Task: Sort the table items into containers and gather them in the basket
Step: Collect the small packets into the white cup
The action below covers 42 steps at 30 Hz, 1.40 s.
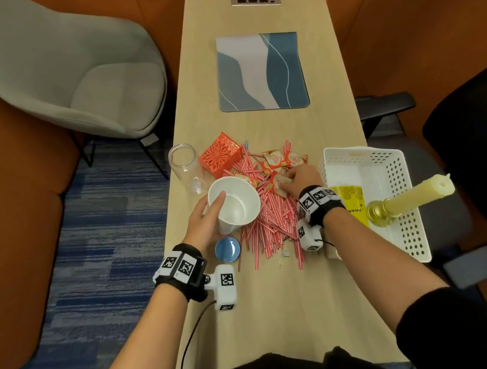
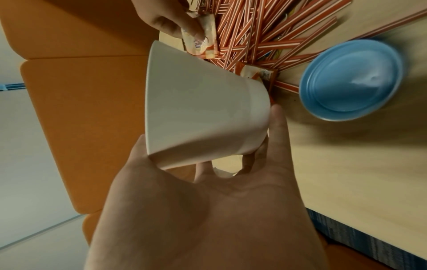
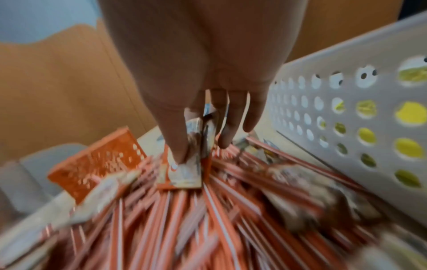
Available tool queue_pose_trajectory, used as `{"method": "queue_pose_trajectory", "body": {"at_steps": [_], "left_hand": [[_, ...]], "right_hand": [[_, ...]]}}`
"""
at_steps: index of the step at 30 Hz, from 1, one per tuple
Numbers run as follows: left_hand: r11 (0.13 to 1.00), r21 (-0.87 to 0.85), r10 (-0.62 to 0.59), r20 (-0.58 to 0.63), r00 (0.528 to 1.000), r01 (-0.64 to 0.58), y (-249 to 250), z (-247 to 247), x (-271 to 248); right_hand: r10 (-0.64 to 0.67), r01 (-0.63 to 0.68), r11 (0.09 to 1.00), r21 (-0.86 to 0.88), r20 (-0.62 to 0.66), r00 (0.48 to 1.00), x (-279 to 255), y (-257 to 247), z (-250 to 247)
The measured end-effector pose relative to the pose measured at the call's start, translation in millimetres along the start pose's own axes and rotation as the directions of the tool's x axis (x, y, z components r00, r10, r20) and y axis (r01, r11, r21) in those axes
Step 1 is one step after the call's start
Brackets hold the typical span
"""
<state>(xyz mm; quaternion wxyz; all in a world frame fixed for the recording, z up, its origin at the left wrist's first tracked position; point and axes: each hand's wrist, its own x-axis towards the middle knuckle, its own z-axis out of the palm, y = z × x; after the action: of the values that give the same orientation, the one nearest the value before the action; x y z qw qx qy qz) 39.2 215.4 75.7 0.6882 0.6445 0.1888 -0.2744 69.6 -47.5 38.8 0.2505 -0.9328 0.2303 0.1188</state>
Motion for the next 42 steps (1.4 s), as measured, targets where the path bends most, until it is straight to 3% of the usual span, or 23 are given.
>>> {"method": "queue_pose_trajectory", "body": {"at_steps": [4, 6, 8, 10, 13, 17, 21, 25, 27, 29, 32, 34, 37, 39, 42], "left_hand": [[1.0, -0.002, -0.006, 0.023, 1.0, 0.006, 2.9, 1.0, 12.5], [0.999, 0.045, 0.014, 0.049, 0.999, -0.016, 5.3, 2.8, 19.5], [0.997, 0.066, 0.024, 0.061, 0.998, -0.028, 8.0, 6.2, 24.7], [0.998, 0.055, 0.028, 0.076, 0.997, -0.032, 11.0, 10.2, 27.8], [0.997, 0.061, 0.047, 0.117, 0.992, -0.055, 13.4, 11.2, 32.0], [0.985, 0.14, 0.074, 0.159, 0.984, -0.097, 14.3, 8.1, 35.3], [0.987, 0.131, 0.071, 0.148, 0.986, -0.091, 13.8, 3.0, 36.5], [0.99, 0.122, 0.052, 0.143, 0.988, -0.07, 17.5, 4.0, 38.6], [0.992, 0.114, 0.039, 0.129, 0.991, -0.054, 18.5, 3.8, 39.9], [0.993, 0.11, 0.035, 0.124, 0.992, -0.048, 18.2, 3.1, 40.6], [0.994, 0.098, 0.023, 0.126, 0.992, -0.036, 16.7, 2.1, 40.8], [0.995, 0.096, 0.014, 0.132, 0.991, -0.027, 15.5, 1.9, 41.4], [0.994, 0.109, 0.005, 0.138, 0.99, -0.02, 16.4, 3.0, 42.9], [0.994, 0.11, 0.0, 0.145, 0.989, -0.016, 18.2, 4.2, 44.9], [0.993, 0.117, -0.002, 0.148, 0.989, -0.015, 20.2, 4.6, 48.5]], "right_hand": [[-0.038, 0.076, 0.945, 0.319, -0.124, 0.992, -17.6, -14.2, -45.7], [-0.143, 0.156, 0.823, 0.547, -0.066, 0.988, -32.0, -29.1, -65.2], [-0.257, 0.175, 0.764, 0.621, 0.045, 0.965, -41.0, -40.9, -68.6], [-0.342, 0.199, 0.804, 0.561, 0.162, 0.926, -40.8, -50.6, -57.3], [-0.464, 0.359, 0.856, 0.372, 0.246, 0.851, -35.5, -64.2, -30.2], [-0.586, 0.59, 0.803, 0.086, 0.301, 0.753, -30.7, -81.5, -6.4], [-0.568, 0.636, 0.705, -0.315, 0.286, 0.772, -29.3, -85.8, 1.4], [-0.635, 0.643, 0.701, -0.307, 0.14, 0.759, -31.7, -79.4, -2.2], [-0.595, 0.596, 0.801, -0.057, 0.034, 0.803, -30.4, -76.7, -13.4], [-0.449, 0.451, 0.862, 0.232, -0.064, 0.891, -16.4, -67.3, -21.3], [-0.138, 0.21, 0.91, 0.356, -0.216, 0.967, 26.6, -42.6, -25.2], [-0.003, 0.048, 0.974, 0.219, -0.199, 0.98, 56.2, -26.0, -23.1], [0.105, -0.105, 0.993, -0.044, -0.017, 0.994, 84.5, -5.3, -11.4], [0.109, -0.096, 0.965, -0.242, 0.04, 0.993, 89.0, 0.0, -3.4], [0.074, -0.073, 0.911, -0.407, -0.012, 0.997, 91.9, 3.1, 3.8]]}}
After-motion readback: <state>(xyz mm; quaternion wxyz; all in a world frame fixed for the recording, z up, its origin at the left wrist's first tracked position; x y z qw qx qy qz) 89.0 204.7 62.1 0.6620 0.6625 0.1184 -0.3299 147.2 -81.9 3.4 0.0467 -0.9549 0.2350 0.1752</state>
